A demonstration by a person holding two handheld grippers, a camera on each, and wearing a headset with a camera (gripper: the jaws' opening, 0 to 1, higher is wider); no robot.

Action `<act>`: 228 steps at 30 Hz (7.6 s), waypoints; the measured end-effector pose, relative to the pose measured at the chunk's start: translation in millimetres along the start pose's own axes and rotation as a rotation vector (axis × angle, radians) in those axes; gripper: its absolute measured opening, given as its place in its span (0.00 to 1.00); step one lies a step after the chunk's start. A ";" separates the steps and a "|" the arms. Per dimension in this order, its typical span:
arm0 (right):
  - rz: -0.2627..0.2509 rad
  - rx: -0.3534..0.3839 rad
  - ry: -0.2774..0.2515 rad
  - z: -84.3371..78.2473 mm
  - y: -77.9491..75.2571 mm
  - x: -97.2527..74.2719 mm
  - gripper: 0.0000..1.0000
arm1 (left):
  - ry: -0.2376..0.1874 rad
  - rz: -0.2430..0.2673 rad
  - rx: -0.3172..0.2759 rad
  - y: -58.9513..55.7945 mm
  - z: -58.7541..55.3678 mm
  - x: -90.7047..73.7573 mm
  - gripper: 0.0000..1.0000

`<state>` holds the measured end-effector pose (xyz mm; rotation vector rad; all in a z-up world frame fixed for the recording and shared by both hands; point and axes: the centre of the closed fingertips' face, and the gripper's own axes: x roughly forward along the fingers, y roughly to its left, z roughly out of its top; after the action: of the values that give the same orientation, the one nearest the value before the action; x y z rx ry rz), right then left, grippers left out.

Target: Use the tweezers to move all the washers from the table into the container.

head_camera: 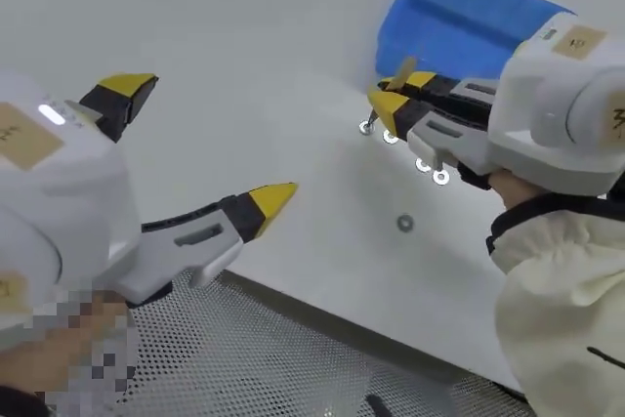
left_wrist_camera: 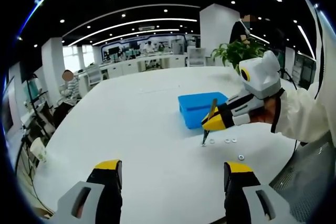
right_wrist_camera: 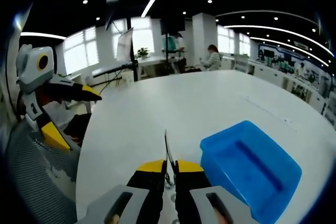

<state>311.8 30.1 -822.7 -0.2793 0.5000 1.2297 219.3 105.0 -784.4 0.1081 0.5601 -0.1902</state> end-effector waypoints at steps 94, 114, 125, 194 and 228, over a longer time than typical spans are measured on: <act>-0.276 -0.049 0.010 71.8 -69.3 -14.5 0.01 | -0.009 -0.002 0.120 -2.1 -6.2 -3.1 0.72; -0.314 0.028 0.063 37.6 -88.0 15.1 0.02 | 0.004 -0.001 0.119 -1.1 -8.9 -3.1 0.69; -0.333 0.074 0.072 25.2 -93.7 18.2 0.02 | 0.005 -0.010 0.118 -1.4 -9.8 -2.4 0.69; -0.325 0.176 0.011 -9.7 -16.6 -28.6 0.03 | 0.028 -0.032 0.129 -6.4 -14.7 2.7 0.97; -0.321 0.112 0.014 -16.0 -11.9 -23.7 0.02 | 0.055 -0.029 0.147 -6.2 -19.2 3.6 0.94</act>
<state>313.8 -0.7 -825.2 -0.2614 0.5119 0.8854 211.1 101.3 -802.9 0.2482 0.6022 -0.2570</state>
